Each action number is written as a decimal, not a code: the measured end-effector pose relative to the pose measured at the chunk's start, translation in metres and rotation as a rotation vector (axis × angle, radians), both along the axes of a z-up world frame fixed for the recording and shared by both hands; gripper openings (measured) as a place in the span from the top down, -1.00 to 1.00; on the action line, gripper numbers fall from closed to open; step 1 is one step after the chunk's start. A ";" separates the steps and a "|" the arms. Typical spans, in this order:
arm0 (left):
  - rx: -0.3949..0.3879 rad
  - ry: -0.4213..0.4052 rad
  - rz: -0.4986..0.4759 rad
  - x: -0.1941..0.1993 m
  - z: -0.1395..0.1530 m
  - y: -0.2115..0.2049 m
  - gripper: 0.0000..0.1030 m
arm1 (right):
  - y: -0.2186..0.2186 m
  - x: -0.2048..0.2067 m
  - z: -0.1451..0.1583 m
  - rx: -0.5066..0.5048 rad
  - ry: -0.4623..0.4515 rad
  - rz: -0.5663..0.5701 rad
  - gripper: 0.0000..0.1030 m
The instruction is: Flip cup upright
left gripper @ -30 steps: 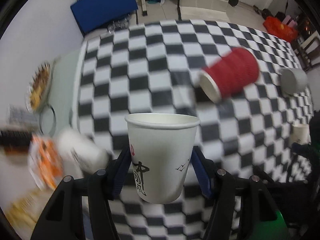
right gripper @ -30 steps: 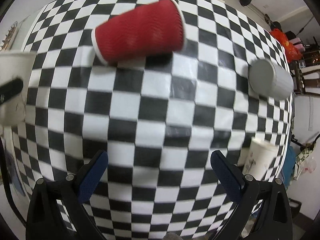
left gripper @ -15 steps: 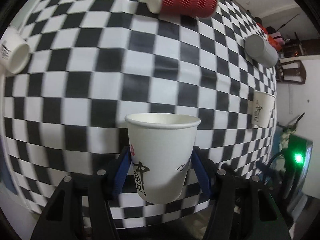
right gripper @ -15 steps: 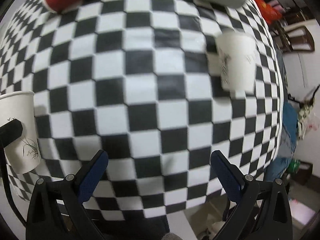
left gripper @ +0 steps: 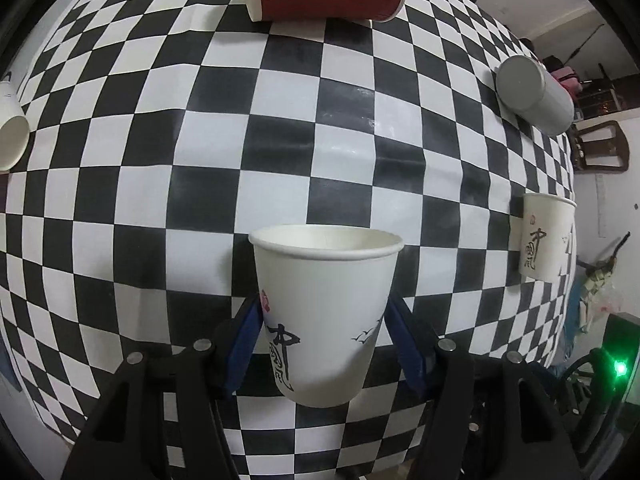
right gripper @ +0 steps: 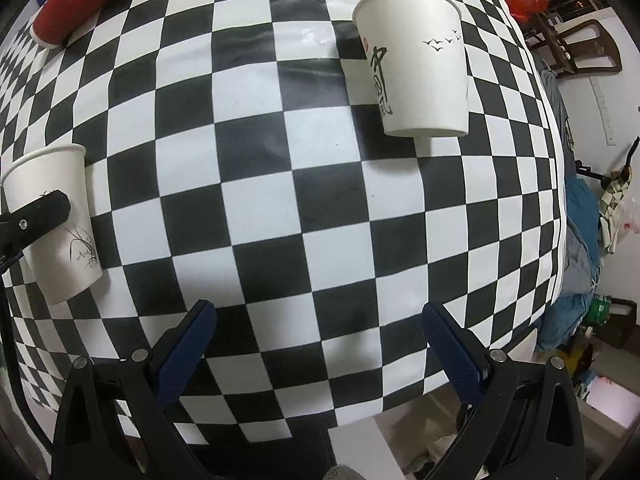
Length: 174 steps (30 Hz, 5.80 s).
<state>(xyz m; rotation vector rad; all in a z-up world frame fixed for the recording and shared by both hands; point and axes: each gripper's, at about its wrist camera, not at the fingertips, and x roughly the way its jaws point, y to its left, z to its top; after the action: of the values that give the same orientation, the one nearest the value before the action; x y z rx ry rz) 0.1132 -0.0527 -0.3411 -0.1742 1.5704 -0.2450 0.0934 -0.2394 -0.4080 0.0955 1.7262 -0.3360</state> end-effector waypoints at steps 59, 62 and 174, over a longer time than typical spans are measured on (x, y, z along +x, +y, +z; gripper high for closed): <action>0.308 -0.118 0.107 -0.001 -0.016 0.128 -0.89 | 0.116 0.076 0.028 0.397 -0.681 0.264 -0.25; 0.316 -0.113 0.110 -0.001 -0.020 0.136 -0.89 | 0.120 0.062 0.029 0.324 -0.806 0.295 -0.25; 0.312 -0.768 0.137 -0.269 0.270 0.090 -0.92 | 0.066 -0.265 0.327 -0.022 -0.905 0.183 -0.81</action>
<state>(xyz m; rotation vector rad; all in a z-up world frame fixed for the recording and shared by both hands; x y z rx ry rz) -0.1560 0.0375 -0.0706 0.0578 0.8109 0.0484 -0.1720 -0.1737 -0.0807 0.0576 0.8255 -0.1345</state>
